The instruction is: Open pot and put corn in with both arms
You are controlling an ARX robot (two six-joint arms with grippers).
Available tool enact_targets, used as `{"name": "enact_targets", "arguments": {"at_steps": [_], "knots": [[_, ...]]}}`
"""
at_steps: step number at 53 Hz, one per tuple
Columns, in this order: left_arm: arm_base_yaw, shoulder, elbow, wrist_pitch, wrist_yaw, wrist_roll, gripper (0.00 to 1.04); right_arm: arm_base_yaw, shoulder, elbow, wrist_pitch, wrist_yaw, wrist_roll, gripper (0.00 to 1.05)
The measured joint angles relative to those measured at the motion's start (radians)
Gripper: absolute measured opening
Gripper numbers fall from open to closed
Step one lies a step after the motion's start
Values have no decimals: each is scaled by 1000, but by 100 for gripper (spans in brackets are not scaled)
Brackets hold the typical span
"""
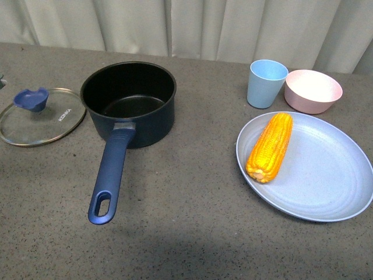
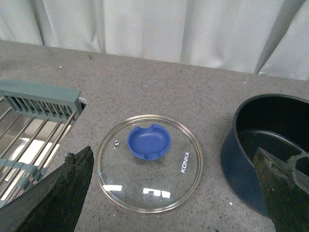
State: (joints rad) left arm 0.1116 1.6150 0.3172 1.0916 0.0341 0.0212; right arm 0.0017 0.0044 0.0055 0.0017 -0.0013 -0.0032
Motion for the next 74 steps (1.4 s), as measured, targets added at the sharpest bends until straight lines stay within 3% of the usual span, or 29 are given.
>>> {"name": "enact_targets", "arguments": {"at_steps": [18,20,25,34,46,74], "knots": [[-23,-357,-163,-140,-51,4,98,0,0,0,0,0,0,95],[-18,-328,-186,-27,17,-4,90,0,0,0,0,0,0,95],[-27,-349,-233,60,48,-11,72,0,0,0,0,0,0,95],[-83,-561,-248,-128,-31,-19,44,0,0,0,0,0,0,95],[-109,-754,-285,-277,-34,-22,5,0,0,0,0,0,0,95],[-109,-1098,-297,-579,-34,-24,4,0,0,0,0,0,0,95]]}}
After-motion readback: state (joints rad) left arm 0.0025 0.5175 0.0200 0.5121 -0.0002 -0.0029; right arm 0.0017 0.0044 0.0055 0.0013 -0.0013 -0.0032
